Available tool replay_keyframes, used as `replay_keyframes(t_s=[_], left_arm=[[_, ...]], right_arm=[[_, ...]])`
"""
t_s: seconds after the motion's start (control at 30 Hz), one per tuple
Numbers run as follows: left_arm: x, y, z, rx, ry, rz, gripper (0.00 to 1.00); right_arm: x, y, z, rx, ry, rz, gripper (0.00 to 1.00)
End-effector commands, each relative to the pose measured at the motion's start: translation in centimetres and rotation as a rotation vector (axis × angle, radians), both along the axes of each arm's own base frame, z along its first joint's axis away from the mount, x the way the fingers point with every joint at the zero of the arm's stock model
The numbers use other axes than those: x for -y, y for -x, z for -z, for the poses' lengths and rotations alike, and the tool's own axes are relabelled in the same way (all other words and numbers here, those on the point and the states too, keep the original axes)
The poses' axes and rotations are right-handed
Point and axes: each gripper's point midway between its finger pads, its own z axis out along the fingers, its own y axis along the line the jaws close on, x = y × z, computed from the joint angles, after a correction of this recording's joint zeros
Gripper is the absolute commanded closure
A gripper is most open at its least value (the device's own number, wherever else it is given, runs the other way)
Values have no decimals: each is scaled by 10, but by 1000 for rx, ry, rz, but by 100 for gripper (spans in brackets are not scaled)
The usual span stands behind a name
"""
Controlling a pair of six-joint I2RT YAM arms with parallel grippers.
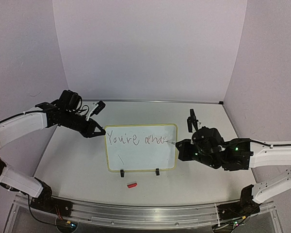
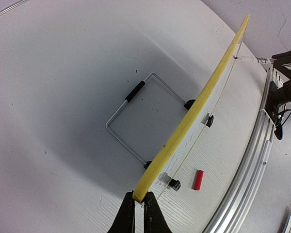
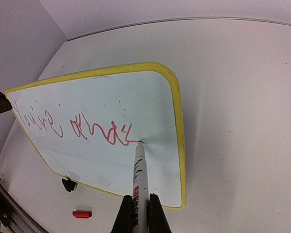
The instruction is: Write a sentence on the whiteboard
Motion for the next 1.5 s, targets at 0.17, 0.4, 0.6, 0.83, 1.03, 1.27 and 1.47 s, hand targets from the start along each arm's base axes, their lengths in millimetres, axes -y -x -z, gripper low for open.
replay_keyframes(t_s=[0.17, 0.4, 0.6, 0.83, 1.03, 1.27, 1.47], left_arm=[[-2, 4, 13, -36, -52, 8, 100], [-2, 4, 14, -39, -51, 8, 100], [-2, 4, 14, -39, -53, 9, 100], [-2, 4, 15, -42, -52, 10, 100], [-1, 4, 16, -45, -52, 11, 100], [-2, 4, 15, -43, -51, 10, 100], [-2, 4, 14, -41, -51, 10, 100]], right_arm=[[10, 1, -26, 55, -47, -3, 100], [3, -6, -24, 67, -2, 1, 100], [0, -9, -28, 85, 17, 3, 100], [5, -11, -35, 106, 11, 23, 100], [3, -13, -35, 113, 25, 23, 100], [-1, -11, -28, 90, 25, 11, 100], [4, -6, -19, 54, 9, 15, 100]])
